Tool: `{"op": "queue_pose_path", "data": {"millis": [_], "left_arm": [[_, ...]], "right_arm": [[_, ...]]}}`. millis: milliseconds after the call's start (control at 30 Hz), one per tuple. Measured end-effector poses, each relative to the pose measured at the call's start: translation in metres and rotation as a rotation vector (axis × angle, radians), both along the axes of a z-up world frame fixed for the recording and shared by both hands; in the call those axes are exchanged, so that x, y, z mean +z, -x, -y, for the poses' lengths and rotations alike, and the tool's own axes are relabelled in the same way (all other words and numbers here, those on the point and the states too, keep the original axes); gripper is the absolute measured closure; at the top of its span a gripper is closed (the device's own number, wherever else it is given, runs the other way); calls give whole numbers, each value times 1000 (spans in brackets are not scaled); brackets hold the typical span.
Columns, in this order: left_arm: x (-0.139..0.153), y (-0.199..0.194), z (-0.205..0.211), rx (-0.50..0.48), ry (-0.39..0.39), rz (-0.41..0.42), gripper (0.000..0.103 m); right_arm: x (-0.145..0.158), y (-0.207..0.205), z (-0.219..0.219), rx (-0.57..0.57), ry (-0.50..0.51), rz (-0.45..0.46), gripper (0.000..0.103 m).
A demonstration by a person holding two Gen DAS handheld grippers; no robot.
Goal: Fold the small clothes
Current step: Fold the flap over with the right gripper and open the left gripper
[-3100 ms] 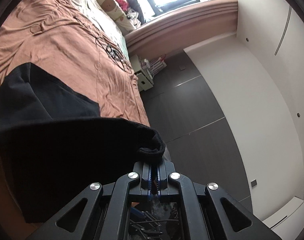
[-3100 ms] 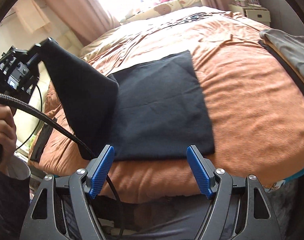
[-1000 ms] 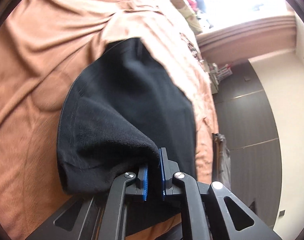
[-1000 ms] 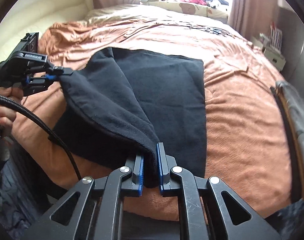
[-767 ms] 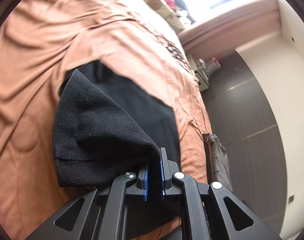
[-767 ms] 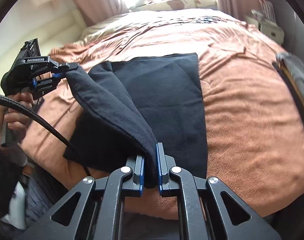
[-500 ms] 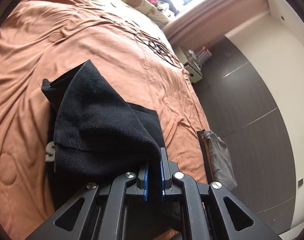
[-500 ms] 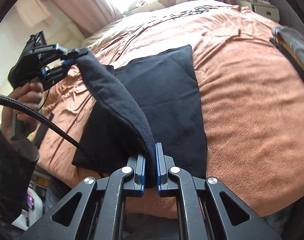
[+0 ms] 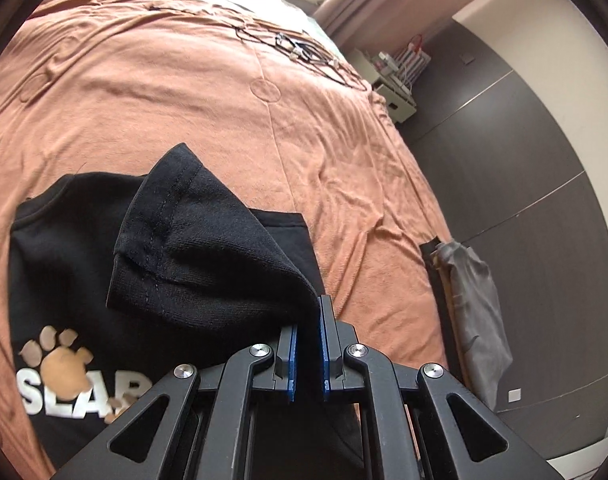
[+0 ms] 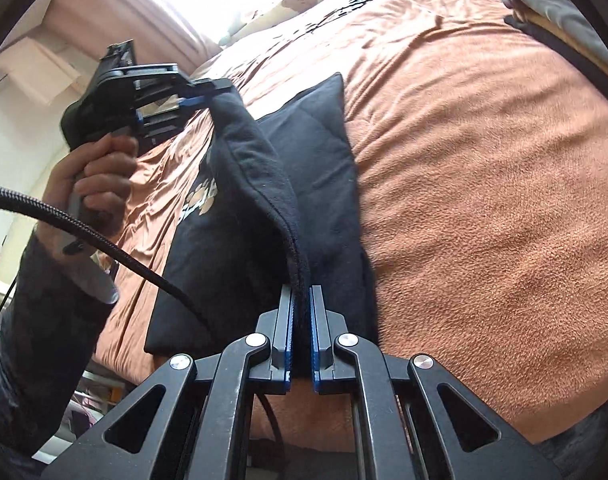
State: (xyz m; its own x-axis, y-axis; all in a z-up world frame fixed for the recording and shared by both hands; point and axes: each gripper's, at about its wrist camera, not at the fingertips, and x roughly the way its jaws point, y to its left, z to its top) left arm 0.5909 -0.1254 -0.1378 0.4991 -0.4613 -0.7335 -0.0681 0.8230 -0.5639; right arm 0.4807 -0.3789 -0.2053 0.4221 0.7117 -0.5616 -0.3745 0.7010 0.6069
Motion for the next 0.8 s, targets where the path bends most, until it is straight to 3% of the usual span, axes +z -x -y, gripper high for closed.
{"op": "queue_pose_path", "data": {"millis": [100,267,333,567,800], "left_arm": [[-11,-16,9,-5,2,-21,87],[-8,-32,23,-35,52,31,41],[-2,-31,27,-46,34,57,34],[-8,3,19,-85,-59,36,34],[-26,75,-23,-75,-114,-36,34]], "right_arm": [[-4,0,3,-8,-8,-10,100],[-7,1,6,-24,-20,-23,100],[-8,3,9,-27,-24,-23,100],[-6,9,11,-34,-52,-22,101],[-5,13,16,-47,-74,-45,102]]}}
